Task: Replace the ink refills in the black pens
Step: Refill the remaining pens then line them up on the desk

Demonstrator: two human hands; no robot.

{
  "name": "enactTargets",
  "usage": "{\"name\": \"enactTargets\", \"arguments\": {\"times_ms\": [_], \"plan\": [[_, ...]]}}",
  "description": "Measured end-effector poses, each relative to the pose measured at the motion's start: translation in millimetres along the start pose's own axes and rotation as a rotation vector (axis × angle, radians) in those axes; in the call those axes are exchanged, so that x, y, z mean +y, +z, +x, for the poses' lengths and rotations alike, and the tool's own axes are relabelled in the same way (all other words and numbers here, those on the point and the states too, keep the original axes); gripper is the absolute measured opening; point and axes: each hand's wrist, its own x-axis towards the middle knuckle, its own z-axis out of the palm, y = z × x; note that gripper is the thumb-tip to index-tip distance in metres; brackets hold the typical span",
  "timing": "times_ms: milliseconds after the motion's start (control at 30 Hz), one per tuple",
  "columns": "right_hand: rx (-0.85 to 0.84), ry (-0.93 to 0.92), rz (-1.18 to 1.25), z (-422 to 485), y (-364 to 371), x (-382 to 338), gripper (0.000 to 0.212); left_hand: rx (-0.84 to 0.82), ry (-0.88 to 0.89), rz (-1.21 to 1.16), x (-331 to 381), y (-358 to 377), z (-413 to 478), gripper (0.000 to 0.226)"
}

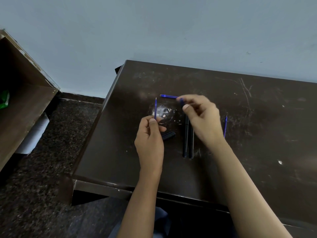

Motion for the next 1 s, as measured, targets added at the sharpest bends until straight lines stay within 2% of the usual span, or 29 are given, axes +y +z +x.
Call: {"name": "enactTargets", "arguments": {"times_ms": [100, 200, 300, 567, 733, 833, 1000], "plan": [[-0.235, -0.182, -0.267, -6, 10, 4, 0.036, 0.035, -0.001, 0.002, 1, 1, 1, 0.025], [-0.413, -0.181, -0.347, -10, 16, 2, 0.038, 0.041, -0.01, -0.009, 2, 2, 1, 0.025], [-0.468, -0.146, -0.378, -12, 17, 1, 0.034, 0.037, -0.014, -0.013, 3, 4, -1, 0.025], [-0.407, -0.131, -0.365, -14, 20, 5, 0.027, 0.029, -0.026, -0.027, 2, 6, -2, 0.025], [-0.195, 0.165, -0.001, -13, 16, -9, 0.017, -0.032, -0.045, 0.014, 3, 6, -4, 0.025], [-0.186, 0.318, 0.233, -16, 19, -14, 0.015, -0.135, -0.092, 0.042, 3, 9, -7, 0.029], [-0.09, 0.453, 0.432, -16, 18, -19, 0.011, -0.22, -0.096, 0.043, 5, 11, -10, 0.026]]}}
